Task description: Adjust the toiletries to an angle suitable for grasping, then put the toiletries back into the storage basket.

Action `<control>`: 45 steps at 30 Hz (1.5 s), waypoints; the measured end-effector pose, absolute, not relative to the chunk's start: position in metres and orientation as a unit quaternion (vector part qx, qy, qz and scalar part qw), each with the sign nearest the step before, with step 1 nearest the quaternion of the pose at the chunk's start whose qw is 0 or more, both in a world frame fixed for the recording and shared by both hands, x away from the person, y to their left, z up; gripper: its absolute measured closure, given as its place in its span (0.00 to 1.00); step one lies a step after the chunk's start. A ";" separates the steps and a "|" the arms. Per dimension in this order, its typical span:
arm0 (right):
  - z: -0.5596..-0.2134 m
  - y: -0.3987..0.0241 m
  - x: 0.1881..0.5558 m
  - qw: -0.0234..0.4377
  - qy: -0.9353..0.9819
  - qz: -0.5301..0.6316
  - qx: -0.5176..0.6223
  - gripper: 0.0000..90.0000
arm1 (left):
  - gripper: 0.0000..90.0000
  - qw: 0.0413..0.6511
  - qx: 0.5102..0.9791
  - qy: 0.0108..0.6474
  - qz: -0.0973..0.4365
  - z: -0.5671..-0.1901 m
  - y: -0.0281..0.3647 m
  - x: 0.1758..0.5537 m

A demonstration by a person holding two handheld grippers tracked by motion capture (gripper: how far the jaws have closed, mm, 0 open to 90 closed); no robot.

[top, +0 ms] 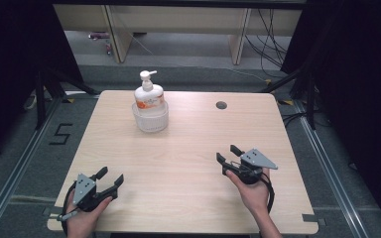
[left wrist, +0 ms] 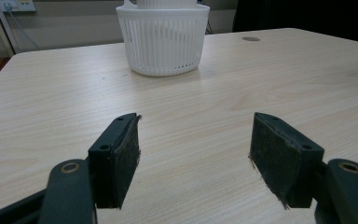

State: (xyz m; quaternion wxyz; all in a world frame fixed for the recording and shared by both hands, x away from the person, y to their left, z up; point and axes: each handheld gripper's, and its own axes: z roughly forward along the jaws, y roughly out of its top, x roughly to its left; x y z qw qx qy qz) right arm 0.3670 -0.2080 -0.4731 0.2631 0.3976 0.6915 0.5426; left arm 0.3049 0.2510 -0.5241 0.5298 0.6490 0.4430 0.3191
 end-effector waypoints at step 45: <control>-0.497 -0.303 0.339 0.368 0.599 0.525 0.479 0.46 | 0.37 0.545 0.614 0.440 0.363 -0.516 0.264 0.302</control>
